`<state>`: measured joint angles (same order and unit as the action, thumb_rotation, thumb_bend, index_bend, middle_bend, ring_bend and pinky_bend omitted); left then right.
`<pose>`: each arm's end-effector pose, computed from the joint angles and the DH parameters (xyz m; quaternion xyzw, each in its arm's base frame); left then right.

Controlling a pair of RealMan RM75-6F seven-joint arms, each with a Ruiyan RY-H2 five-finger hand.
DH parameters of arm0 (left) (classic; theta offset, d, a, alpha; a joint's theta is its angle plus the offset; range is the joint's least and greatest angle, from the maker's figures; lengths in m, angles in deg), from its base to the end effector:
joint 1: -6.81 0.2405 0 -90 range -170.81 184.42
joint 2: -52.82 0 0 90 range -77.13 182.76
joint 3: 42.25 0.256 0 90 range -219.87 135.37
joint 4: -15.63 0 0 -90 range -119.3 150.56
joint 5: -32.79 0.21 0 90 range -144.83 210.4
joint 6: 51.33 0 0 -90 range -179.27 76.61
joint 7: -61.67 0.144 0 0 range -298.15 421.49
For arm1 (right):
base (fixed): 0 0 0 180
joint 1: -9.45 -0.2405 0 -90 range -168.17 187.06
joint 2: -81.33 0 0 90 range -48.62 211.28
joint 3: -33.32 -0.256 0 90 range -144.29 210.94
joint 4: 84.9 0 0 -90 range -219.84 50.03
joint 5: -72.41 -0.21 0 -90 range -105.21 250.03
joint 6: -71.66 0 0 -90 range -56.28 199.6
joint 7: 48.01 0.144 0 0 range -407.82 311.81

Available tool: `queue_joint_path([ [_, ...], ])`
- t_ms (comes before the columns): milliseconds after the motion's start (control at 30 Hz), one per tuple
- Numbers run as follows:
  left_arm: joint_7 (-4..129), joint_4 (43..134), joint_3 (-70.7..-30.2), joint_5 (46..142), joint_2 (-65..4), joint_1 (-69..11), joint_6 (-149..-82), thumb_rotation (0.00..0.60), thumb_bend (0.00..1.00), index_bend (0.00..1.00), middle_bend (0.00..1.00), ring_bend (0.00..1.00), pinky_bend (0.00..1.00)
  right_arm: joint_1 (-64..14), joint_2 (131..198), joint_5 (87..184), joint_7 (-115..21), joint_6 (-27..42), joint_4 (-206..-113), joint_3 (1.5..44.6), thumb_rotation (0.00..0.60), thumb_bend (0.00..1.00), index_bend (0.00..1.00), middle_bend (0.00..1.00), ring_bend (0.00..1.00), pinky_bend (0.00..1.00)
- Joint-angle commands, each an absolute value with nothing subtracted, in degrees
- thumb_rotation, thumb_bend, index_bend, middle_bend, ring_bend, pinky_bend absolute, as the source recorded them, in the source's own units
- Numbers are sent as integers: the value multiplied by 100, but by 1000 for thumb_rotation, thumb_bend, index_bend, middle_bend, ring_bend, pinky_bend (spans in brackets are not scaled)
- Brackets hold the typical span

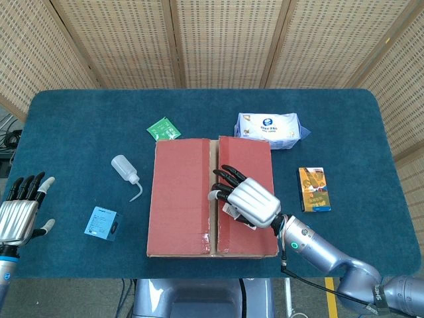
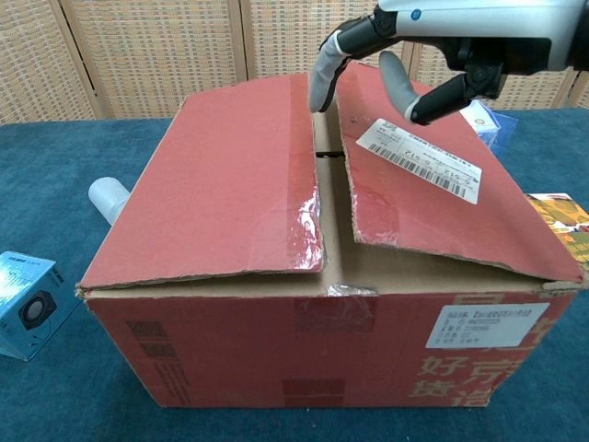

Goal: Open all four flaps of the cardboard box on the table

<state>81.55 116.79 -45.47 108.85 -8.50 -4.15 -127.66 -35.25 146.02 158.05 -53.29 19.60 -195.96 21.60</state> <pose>-0.2920 0.2087 0.1478 -0.6496 -0.3634 -0.2770 0.6077 -0.0593 -0.2952 0.0790 0.8065 -0.2759 0.4598 0.2492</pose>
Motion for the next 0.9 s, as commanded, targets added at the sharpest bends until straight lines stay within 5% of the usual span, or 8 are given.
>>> queue_joint_path([
  [33, 8096, 11687, -4536, 10863, -836, -416, -12735, 600, 263, 73, 25, 6, 0, -3600, 14676, 15695, -5549, 2042, -19547, 2175, 600, 1000, 303, 295, 21, 0],
  [433, 7961, 11651, -4521, 10861, -802, -426, -12717, 600, 263, 73, 25, 6, 0, -3654, 14778, 15434, -5936, 2038, -19461, 2238, 600, 1000, 305, 302, 21, 0],
  [900, 7820, 11631, -4507, 10855, -772, -434, -12690, 600, 263, 73, 25, 6, 0, -3637, 14680, 15517, -5971, 1883, -19433, 2263, 600, 1000, 423, 475, 108, 0],
])
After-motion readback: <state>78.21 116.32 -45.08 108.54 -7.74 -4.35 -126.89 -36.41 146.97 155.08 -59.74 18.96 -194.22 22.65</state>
